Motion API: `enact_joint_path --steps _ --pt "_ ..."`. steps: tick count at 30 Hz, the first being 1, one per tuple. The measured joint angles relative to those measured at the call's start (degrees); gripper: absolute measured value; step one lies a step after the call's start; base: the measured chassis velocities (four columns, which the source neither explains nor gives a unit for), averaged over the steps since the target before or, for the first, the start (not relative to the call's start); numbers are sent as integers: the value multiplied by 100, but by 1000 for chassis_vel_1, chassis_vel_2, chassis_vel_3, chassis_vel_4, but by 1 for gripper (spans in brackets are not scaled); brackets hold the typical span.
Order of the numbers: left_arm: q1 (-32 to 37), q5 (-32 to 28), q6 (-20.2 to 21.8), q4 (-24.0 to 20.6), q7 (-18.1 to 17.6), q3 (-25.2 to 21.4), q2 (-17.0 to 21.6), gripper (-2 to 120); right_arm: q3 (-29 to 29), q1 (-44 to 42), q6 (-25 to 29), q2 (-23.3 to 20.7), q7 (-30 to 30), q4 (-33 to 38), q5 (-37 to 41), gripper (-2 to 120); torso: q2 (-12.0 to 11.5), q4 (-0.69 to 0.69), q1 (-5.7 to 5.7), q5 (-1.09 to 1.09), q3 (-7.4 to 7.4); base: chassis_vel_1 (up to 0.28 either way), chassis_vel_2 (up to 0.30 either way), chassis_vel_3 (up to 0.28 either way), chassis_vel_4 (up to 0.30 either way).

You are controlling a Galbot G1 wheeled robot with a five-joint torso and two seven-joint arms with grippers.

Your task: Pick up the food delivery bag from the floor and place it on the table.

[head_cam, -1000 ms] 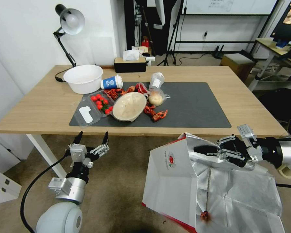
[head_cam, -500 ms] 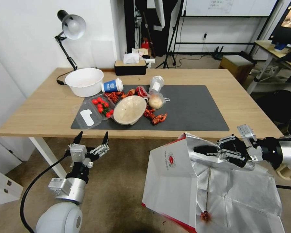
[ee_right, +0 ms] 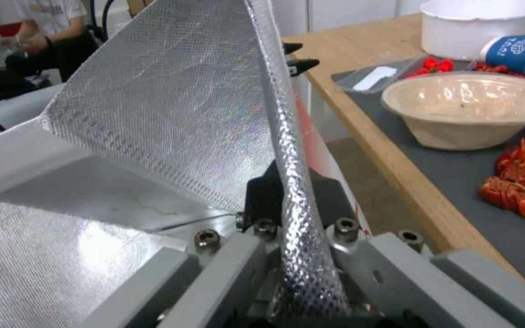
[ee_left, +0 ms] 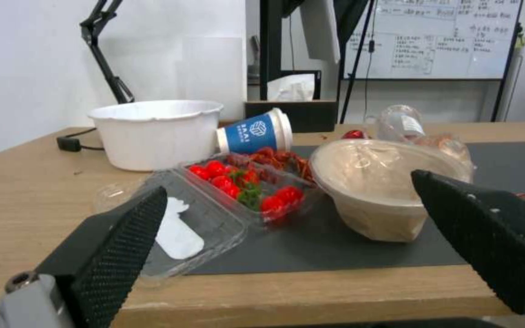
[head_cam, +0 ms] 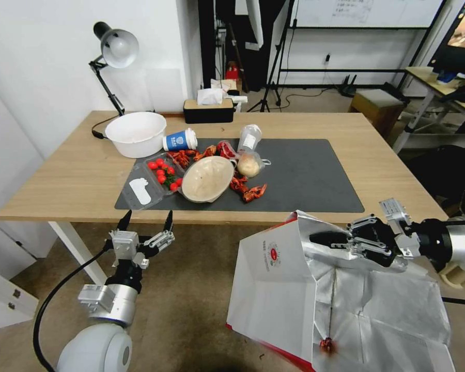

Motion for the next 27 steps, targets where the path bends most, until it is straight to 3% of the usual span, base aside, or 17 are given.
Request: enact_joint_path --steps 17,27 --pt "2 14 1 -26 7 -34 38 100 94 -39 -11 15 0 45 69 0 -20 0 -5 0 -14 0 0 0 0" --pt "45 16 -18 -60 9 -36 15 100 687 18 -106 -125 129 201 788 0 -43 0 -16 0 -27 0 0 0 0"
